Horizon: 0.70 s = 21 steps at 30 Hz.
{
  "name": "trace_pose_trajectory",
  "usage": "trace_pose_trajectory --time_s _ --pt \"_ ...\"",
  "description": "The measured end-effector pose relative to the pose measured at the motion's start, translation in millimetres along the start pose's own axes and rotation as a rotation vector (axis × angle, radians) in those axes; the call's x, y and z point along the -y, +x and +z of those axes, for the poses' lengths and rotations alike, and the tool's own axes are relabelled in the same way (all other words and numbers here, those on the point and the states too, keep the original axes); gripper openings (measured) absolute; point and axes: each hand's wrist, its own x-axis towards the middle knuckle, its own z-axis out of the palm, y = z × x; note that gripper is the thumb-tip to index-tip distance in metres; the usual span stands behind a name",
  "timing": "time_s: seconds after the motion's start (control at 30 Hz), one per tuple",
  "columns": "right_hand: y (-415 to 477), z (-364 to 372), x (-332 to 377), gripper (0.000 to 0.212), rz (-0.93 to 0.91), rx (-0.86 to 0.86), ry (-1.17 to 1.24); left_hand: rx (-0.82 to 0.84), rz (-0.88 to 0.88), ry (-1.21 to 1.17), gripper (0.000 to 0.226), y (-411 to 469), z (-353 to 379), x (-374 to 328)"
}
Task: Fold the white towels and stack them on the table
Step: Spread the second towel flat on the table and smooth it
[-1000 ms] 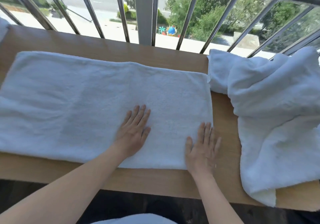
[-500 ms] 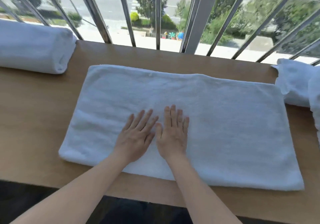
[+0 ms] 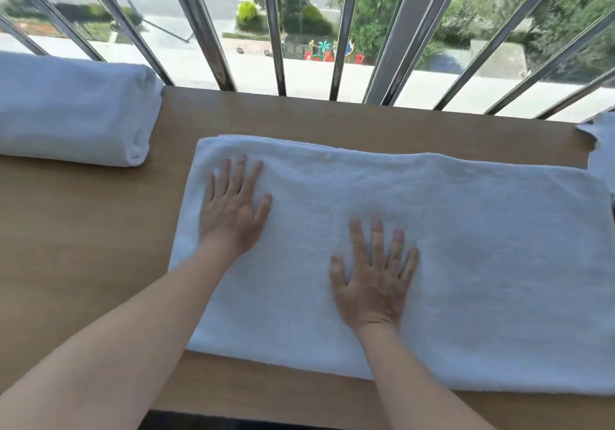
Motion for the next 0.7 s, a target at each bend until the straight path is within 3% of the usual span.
trace_pose_trajectory --time_s 0.1,0.27,0.37,0.47,0.57,0.7 --pt "1 1 1 0.069 0.013 -0.011 0.003 0.003 -0.087 -0.031 0.073 11 -4 -13" --pt "0 8 -7 0.068 -0.001 -0.061 -0.012 0.002 0.312 -0.042 0.069 -53 22 -97" --pt "-1 13 -9 0.070 -0.005 -0.088 -0.017 0.030 0.308 -0.036 0.066 -63 26 -95" --pt "0 16 -7 0.069 -0.003 -0.117 0.014 0.029 0.182 0.025 0.069 -37 13 -47" --pt "-1 17 -6 0.069 -0.005 -0.123 0.019 0.052 -0.086 0.030 0.069 2 -4 4" --pt "0 16 -5 0.069 0.005 -0.114 0.045 0.098 -0.250 -0.059 0.068 34 -16 9"
